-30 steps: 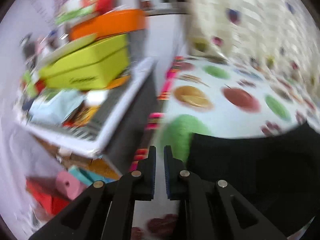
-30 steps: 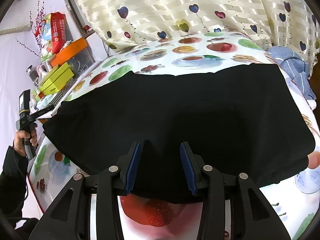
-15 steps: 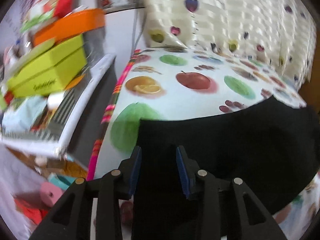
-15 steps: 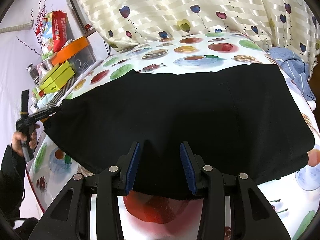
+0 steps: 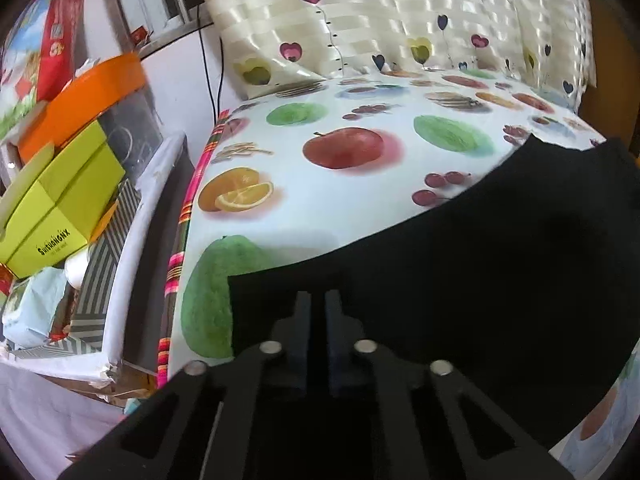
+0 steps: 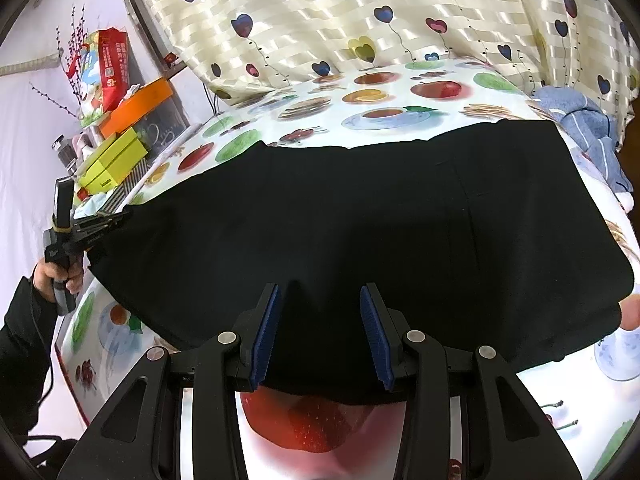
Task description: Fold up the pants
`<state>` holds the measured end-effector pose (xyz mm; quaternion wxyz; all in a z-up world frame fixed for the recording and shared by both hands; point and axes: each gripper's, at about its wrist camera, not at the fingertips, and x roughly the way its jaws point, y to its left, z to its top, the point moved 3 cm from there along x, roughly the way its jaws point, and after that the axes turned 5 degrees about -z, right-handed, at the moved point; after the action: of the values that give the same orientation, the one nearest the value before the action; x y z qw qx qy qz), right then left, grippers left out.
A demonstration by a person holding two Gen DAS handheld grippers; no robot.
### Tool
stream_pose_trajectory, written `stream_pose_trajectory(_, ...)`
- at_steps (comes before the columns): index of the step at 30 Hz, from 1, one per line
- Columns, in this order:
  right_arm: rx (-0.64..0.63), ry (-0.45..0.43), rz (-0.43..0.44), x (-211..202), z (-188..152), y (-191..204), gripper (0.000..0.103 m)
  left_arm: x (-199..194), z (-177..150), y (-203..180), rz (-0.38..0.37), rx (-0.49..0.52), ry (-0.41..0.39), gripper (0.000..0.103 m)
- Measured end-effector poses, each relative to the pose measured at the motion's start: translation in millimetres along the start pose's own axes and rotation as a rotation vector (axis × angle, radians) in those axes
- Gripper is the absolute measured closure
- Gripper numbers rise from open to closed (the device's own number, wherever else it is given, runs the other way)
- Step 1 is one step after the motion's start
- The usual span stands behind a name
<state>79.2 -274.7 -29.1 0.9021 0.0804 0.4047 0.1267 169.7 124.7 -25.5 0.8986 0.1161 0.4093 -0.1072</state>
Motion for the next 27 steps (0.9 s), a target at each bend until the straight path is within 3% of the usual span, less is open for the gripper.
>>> stream_pose_trajectory(5, -0.002, -0.002, 0.0, -1, 0, 0, 0.06, -4, 1, 1, 0.046, -0.02, -0.02, 0.101)
stream_pose_trajectory(11, 0.003, -0.008, -0.002, -3, -1, -2, 0.06, -30, 17, 8, 0.107, -0.055, -0.146, 0.101)
stream_pose_trajectory(13, 0.002, -0.009, -0.004, -3, -1, -2, 0.06, -22, 22, 10, 0.092, -0.052, -0.117, 0.1)
stream_pose_trajectory(17, -0.002, -0.019, -0.018, -8, -2, -4, 0.06, 5, 11, 24, 0.157, -0.092, -0.005, 0.098)
stream_pose_trajectory(22, 0.004, -0.037, -0.059, -17, -2, -17, 0.06, -18, -7, 48, 0.189, -0.236, -0.047, 0.097)
stream_pose_trajectory(24, 0.0, -0.025, -0.091, -18, -5, -24, 0.06, -37, -14, 43, 0.152, -0.263, -0.086, 0.094)
stream_pose_trajectory(27, -0.039, 0.013, -0.11, -22, -13, -28, 0.061, -53, -26, 21, 0.074, -0.248, -0.112, 0.079)
